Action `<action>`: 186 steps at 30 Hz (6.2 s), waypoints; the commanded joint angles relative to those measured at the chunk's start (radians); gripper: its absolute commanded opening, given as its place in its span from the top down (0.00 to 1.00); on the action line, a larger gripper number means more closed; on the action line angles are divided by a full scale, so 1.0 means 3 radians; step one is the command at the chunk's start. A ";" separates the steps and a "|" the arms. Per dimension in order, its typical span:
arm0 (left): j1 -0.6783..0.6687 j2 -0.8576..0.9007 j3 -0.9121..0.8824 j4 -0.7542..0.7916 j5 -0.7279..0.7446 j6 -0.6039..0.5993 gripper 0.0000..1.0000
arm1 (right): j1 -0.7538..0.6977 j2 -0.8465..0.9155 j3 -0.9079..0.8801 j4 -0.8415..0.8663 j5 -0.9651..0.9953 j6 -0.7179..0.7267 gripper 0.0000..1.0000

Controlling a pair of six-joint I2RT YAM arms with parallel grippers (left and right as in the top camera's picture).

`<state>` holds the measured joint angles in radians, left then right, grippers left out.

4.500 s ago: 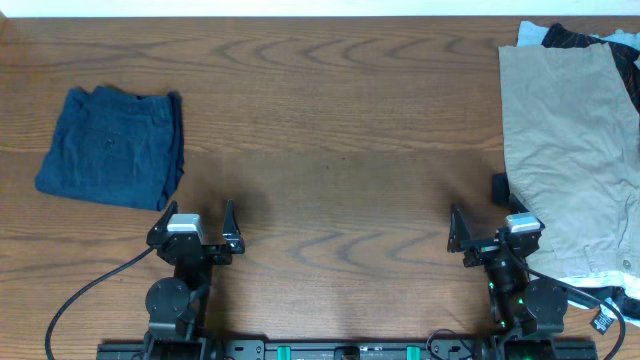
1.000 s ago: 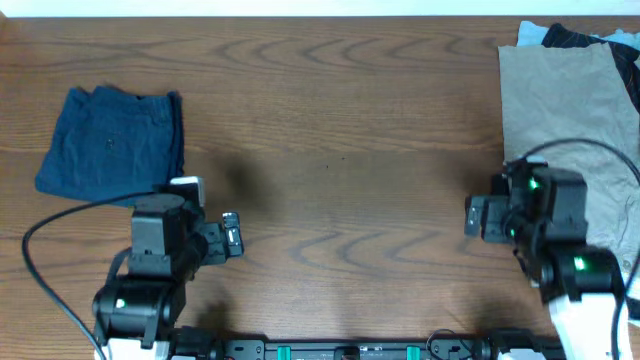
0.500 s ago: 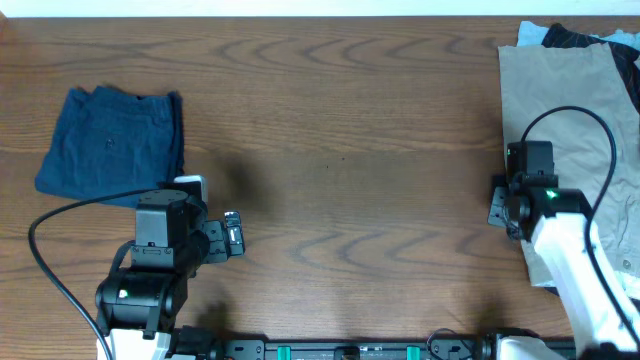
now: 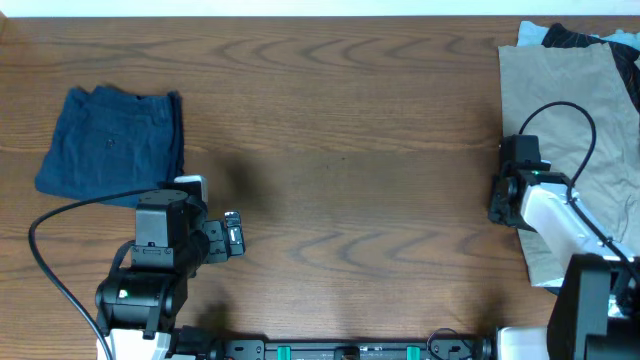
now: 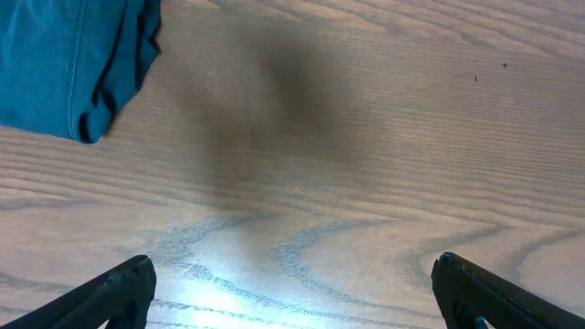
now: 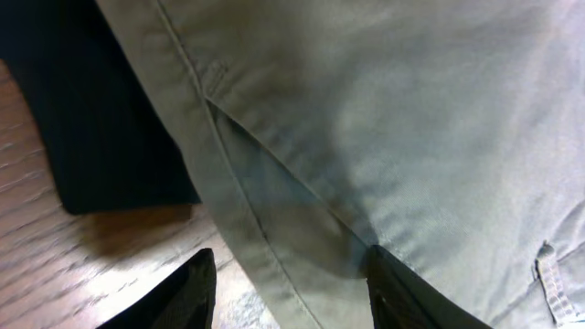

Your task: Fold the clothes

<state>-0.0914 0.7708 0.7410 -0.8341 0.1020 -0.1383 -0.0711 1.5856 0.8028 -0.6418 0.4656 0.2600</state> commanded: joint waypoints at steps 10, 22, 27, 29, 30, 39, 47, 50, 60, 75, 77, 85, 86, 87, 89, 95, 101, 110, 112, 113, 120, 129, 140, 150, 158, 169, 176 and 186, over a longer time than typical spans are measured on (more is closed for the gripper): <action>0.0023 0.0004 0.0069 -0.0010 0.0014 -0.0033 0.02 | -0.0051 0.0234 0.0004 0.0109 0.0089 0.0055 0.54; 0.0023 0.0004 0.0069 -0.0010 0.0014 -0.0032 0.02 | -0.0052 0.0038 0.0259 -0.0141 -0.0023 0.0053 0.99; 0.0023 0.0004 0.0069 -0.0009 0.0014 -0.0032 0.02 | -0.0038 -0.0239 0.0881 -0.0567 -0.0858 -0.0336 0.99; 0.0023 0.0004 0.0069 -0.0009 0.0014 -0.0032 0.02 | -0.0003 -0.0333 0.1095 -0.0699 -0.1572 -0.0540 0.99; 0.0023 0.0004 0.0069 -0.0008 0.0014 -0.0032 0.02 | 0.0033 -0.0380 0.1177 -0.0755 -0.2007 -0.0607 0.99; 0.0023 0.0004 0.0069 0.0018 0.0014 -0.0032 0.02 | 0.0838 -0.0441 0.1211 -0.0651 -0.3688 -0.0619 0.99; 0.0023 0.0004 0.0069 0.0029 0.0015 -0.0032 0.02 | 0.1821 -0.0422 0.1209 0.0045 -0.3155 -0.0309 0.98; 0.0023 0.0004 0.0069 0.0029 0.0103 -0.0032 0.02 | 0.2063 -0.0416 0.1209 0.0111 -0.2752 -0.0245 0.51; 0.0023 0.0135 0.0028 0.0029 0.0890 -0.0034 0.02 | 0.1897 -0.0417 0.1211 -0.0544 -0.1545 -0.0161 0.01; -0.0268 0.1436 0.0000 0.0338 0.1672 -0.0146 0.02 | 0.0931 -0.0417 0.1211 -0.1396 -0.1316 0.0055 0.01; -0.0423 0.1640 0.0000 0.0463 0.1691 -0.0145 0.02 | 0.0876 -0.0417 0.1211 -0.1422 -0.1317 0.0055 0.01; -0.1044 0.2333 0.0000 0.1155 0.1694 -0.0268 0.02 | 0.0846 -0.0417 0.1211 -0.1469 -0.1316 0.0055 0.01; -0.1097 0.2402 0.0000 0.1239 0.1694 -0.0319 0.02 | 0.0846 -0.0417 0.1211 -0.1470 -0.1316 0.0055 0.01; -0.1151 0.2468 0.0000 0.1322 0.1694 -0.0352 0.02 | 0.0846 -0.0417 0.1211 -0.1470 -0.1316 0.0055 0.01; -0.1251 0.2597 0.0000 0.1499 0.1694 -0.0360 0.01 | 0.0846 -0.0417 0.1211 -0.1470 -0.1316 0.0055 0.01; -0.1453 0.2819 0.0000 0.1626 0.1694 -0.0359 0.94 | 0.0844 -0.0417 0.1211 -0.1479 -0.1314 0.0055 0.01; -0.1139 0.2684 0.0098 0.0352 0.0765 -0.0275 0.94 | 0.0844 -0.0417 0.1211 -0.1469 -0.1317 0.0055 0.01; 0.0043 0.2247 0.0540 -0.0234 -0.0005 -0.0219 0.94 | 0.0918 -0.0401 0.1209 -0.0612 -0.2262 -0.0328 0.05; 0.0220 0.2204 0.0613 -0.0173 -0.0006 -0.0219 0.94 | 0.0956 -0.0354 0.1209 -0.0380 -0.2265 -0.0318 0.07; 0.0291 0.2197 0.0640 -0.0121 -0.0011 -0.0219 0.94 | 0.0975 -0.0312 0.1209 -0.0259 -0.2263 -0.0318 0.08; 0.0771 0.2201 0.0999 0.0721 -0.0031 -0.0472 0.94 | 0.1013 0.0150 0.1209 -0.0031 -0.2076 -0.0244 0.06; 0.0941 0.2200 0.1703 0.0936 0.0159 -0.0528 0.16 | 0.0917 0.0168 0.1211 -0.0380 -0.1643 -0.0159 0.01; 0.0903 0.2223 0.1554 -0.1027 0.0955 -0.0529 0.02 | 0.0837 -0.0064 0.1211 -0.1146 -0.1652 0.0160 0.01; 0.0710 0.2251 0.0684 -0.0243 0.0889 -0.0752 0.02 | 0.0505 -0.0183 0.1211 -0.1617 -0.1665 0.0453 0.01; 0.0679 0.2476 0.0317 0.0621 0.0790 -0.0806 0.02 | 0.0446 -0.0238 0.1211 -0.1665 -0.1662 0.0426 0.01; 0.0676 0.3094 0.0317 0.0923 0.0729 -0.0884 0.02 | 0.0446 -0.0237 0.1211 -0.1678 -0.1662 0.0418 0.01; 0.0676 0.3273 0.0317 0.1293 0.0745 -0.0955 0.71 | 0.0446 -0.0237 0.1211 -0.1677 -0.1662 0.0416 0.01; 0.0618 0.3273 0.0744 0.2207 0.0792 -0.0884 0.94 | 0.0446 -0.0237 0.1211 -0.1676 -0.1663 0.0417 0.01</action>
<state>0.1066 1.7500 0.8871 -0.2173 0.3439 -0.4187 0.0750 1.5307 1.1603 -1.1439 -0.0402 0.3752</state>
